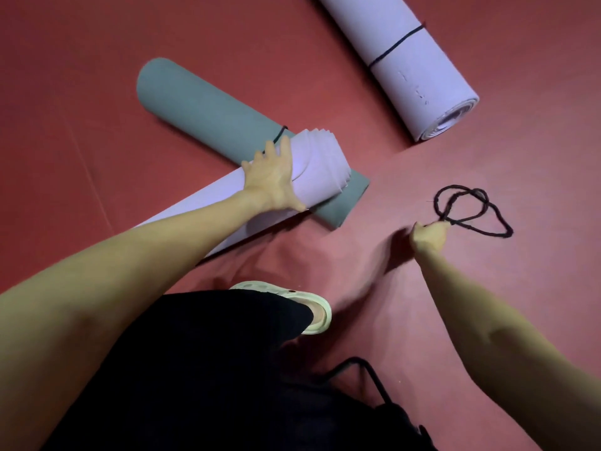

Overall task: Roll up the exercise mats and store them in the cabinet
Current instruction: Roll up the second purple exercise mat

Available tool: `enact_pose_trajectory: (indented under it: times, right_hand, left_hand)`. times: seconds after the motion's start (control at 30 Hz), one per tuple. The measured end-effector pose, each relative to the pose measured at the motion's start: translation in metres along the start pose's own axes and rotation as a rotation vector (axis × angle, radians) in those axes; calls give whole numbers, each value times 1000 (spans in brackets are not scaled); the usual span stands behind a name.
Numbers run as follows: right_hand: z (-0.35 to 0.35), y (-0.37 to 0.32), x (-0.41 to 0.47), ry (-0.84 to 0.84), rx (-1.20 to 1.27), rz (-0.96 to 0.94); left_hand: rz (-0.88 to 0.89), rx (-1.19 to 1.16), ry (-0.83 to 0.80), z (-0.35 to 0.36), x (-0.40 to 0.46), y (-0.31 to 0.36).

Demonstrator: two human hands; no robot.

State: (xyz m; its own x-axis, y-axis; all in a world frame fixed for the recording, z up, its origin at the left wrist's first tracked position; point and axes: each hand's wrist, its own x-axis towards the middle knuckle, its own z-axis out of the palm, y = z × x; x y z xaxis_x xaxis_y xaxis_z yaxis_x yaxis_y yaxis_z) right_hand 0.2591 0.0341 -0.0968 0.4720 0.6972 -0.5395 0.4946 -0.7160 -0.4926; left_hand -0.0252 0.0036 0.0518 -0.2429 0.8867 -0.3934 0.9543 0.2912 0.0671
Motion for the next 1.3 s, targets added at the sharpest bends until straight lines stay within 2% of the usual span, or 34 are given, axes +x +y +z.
enact_pose_trajectory:
  times: [0.27, 0.4, 0.5, 0.63, 0.7, 0.8, 0.87, 0.97, 1.1, 1.17, 1.3]
  right_hand:
    - [4, 12, 12, -51, -126, -3]
    - [9, 4, -1, -93, -156, -152]
    - [14, -12, -19, -53, 8, -197]
    - [7, -44, -61, 148, 308, -295]
    - [3, -59, -80, 191, 433, -375]
    - [4, -86, -112, 71, 584, -546]
    - [4, -109, -136, -82, 647, -610]
    - [2, -154, -181, -405, 692, -558]
    - [-2, -214, -247, -927, 585, -413]
    - [-4, -236, -282, -1010, 567, -433]
    - [-14, -263, -340, -960, 570, -514]
  left_hand:
    - [-8, 4, -4, 3, -1, 1]
    - [-7, 8, 9, 3, -1, 1]
    - [8, 26, 20, 1, -3, -1]
    - [30, 14, 21, -13, -12, -8]
    - [47, -19, 25, -25, -17, -14]
    - [66, -102, 61, -54, -34, -37]
    - [79, -196, 110, -78, -48, -60]
    - [96, -315, 197, -111, -74, -99]
    - [80, -487, 304, -142, -117, -138]
    - [62, -550, 338, -149, -138, -152]
    - [22, -636, 463, -162, -172, -173]
